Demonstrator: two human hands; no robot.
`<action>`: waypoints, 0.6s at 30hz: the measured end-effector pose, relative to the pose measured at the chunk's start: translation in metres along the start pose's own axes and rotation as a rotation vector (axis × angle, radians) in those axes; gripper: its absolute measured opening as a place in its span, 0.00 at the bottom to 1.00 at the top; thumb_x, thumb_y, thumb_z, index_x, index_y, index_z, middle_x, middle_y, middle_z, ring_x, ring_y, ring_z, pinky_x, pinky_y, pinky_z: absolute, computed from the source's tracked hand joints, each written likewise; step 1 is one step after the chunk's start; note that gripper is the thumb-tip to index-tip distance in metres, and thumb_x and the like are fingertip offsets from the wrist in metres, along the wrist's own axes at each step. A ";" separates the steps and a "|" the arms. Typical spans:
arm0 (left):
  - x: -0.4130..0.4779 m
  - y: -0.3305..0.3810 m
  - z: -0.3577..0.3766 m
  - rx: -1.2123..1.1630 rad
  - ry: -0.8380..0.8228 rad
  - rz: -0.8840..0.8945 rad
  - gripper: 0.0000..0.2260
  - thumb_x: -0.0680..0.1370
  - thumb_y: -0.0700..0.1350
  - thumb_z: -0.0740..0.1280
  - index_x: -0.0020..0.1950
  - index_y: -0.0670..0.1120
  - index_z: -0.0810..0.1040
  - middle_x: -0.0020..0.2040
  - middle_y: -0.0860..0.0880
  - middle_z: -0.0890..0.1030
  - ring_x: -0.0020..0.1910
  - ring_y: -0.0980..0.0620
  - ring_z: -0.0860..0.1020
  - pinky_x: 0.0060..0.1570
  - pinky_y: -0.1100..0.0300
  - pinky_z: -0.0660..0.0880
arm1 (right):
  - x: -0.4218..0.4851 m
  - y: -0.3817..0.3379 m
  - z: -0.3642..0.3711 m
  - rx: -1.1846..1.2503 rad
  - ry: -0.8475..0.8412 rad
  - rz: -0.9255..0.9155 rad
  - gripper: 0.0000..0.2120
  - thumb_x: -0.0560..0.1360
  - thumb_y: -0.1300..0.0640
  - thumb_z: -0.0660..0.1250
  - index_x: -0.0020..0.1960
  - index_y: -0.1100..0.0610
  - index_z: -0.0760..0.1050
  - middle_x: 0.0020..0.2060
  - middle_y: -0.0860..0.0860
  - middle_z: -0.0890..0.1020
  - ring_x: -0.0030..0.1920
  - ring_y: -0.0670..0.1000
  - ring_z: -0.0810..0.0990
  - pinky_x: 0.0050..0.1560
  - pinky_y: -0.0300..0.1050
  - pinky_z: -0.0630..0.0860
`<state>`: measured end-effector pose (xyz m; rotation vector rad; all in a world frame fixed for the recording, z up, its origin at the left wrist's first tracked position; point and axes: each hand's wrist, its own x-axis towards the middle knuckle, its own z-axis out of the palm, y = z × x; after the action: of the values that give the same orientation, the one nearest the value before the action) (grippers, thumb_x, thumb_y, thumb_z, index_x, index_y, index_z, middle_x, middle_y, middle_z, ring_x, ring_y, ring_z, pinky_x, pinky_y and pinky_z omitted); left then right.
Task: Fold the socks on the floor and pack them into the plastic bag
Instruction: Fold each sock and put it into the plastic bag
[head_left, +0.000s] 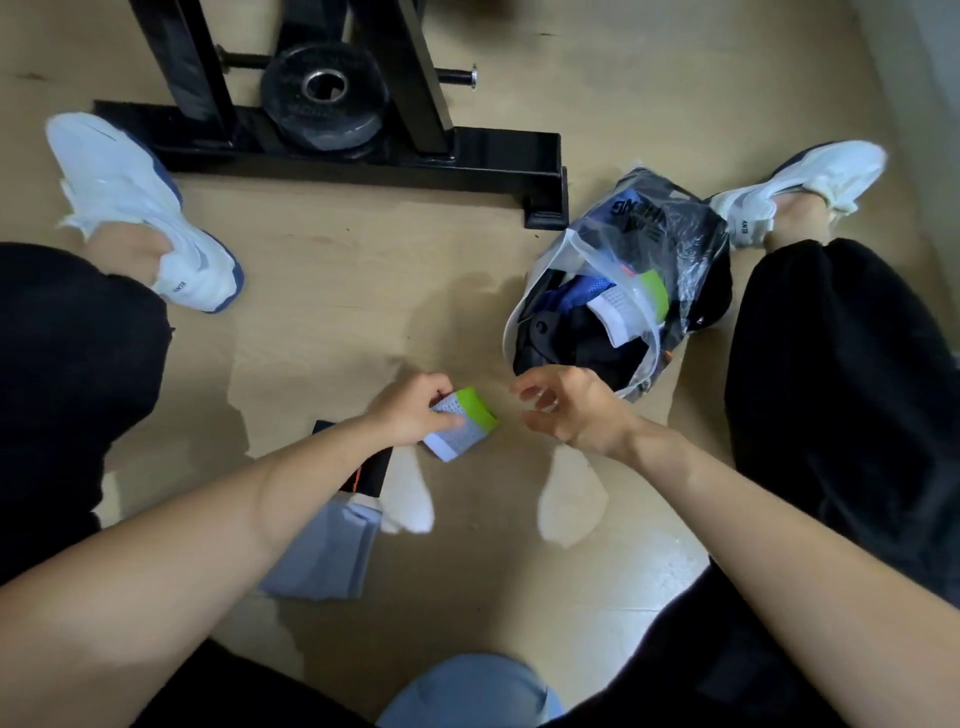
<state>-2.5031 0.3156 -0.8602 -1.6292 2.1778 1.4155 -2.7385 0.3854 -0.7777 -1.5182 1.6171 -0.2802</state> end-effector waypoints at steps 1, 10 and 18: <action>-0.004 0.003 -0.006 -0.057 -0.002 0.019 0.10 0.72 0.47 0.78 0.42 0.47 0.77 0.36 0.49 0.80 0.34 0.51 0.74 0.36 0.57 0.67 | 0.000 -0.001 0.002 0.035 -0.002 0.022 0.20 0.72 0.59 0.75 0.63 0.55 0.78 0.53 0.53 0.81 0.47 0.53 0.79 0.45 0.30 0.73; -0.065 0.064 -0.052 -0.641 0.083 -0.009 0.07 0.78 0.36 0.71 0.55 0.35 0.78 0.47 0.42 0.84 0.39 0.55 0.81 0.34 0.66 0.76 | -0.001 -0.026 0.009 0.815 0.086 0.050 0.13 0.74 0.65 0.73 0.58 0.62 0.77 0.45 0.54 0.83 0.44 0.50 0.82 0.48 0.48 0.82; -0.073 0.089 -0.046 -0.610 0.498 -0.011 0.09 0.72 0.38 0.78 0.47 0.47 0.81 0.42 0.48 0.84 0.32 0.62 0.79 0.35 0.66 0.76 | -0.008 -0.046 0.008 1.049 0.203 0.105 0.05 0.75 0.65 0.72 0.50 0.63 0.78 0.41 0.58 0.82 0.38 0.52 0.83 0.37 0.45 0.81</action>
<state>-2.5218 0.3364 -0.7395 -2.4124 2.0494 1.9840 -2.7020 0.3856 -0.7474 -0.6034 1.3214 -1.0536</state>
